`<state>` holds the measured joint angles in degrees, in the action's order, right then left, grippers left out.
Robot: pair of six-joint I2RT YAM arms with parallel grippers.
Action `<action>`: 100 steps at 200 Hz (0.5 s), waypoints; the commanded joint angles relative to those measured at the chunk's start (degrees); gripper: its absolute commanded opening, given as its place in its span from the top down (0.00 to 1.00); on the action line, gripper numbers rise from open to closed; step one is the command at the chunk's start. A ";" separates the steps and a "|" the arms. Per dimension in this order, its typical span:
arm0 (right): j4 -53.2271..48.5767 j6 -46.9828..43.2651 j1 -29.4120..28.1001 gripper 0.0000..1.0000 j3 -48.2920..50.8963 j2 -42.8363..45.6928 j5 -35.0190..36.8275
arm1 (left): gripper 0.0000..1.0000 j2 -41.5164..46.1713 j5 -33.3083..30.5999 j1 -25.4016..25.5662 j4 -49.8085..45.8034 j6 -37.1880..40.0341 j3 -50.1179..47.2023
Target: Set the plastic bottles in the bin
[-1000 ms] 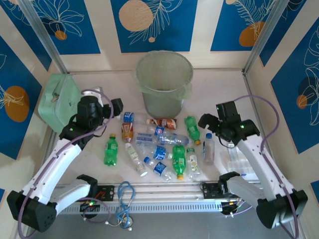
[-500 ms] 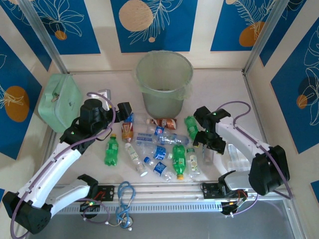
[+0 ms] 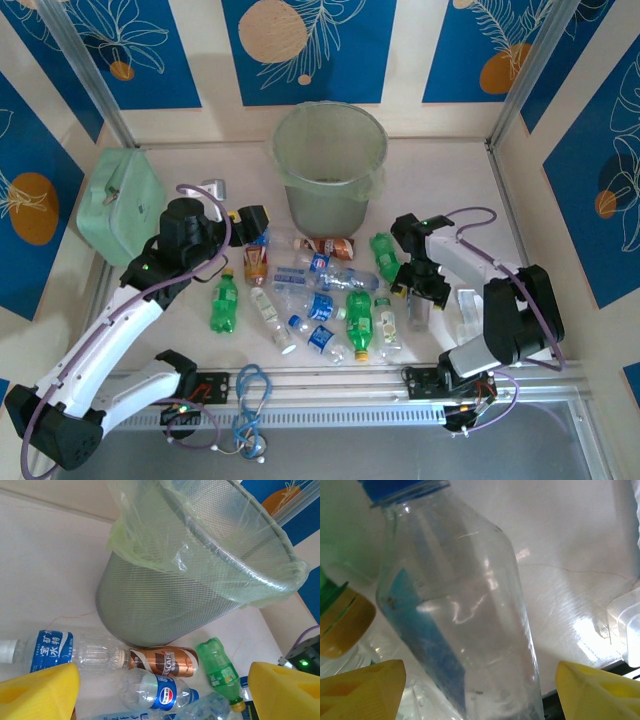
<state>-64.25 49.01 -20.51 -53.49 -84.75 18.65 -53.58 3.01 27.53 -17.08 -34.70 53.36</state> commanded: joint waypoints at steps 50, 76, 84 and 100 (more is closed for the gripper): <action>4.43 -0.42 1.48 0.29 2.91 -3.87 -1.19 | 0.14 0.23 2.88 0.28 2.39 -1.73 0.34; 4.68 -0.58 1.78 0.36 2.79 -4.72 -0.88 | 0.14 0.23 3.23 0.25 2.43 -1.95 0.34; 4.37 -0.48 1.79 0.37 2.62 -4.56 -0.73 | 0.14 0.21 3.23 0.28 2.48 -1.89 0.40; 3.57 -0.37 1.79 0.41 2.22 -3.34 -0.01 | 0.14 0.40 3.15 0.29 2.28 -1.74 0.45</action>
<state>-59.79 48.21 -18.98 -51.20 -88.86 18.26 -53.58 4.93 27.57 -15.84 -36.01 53.36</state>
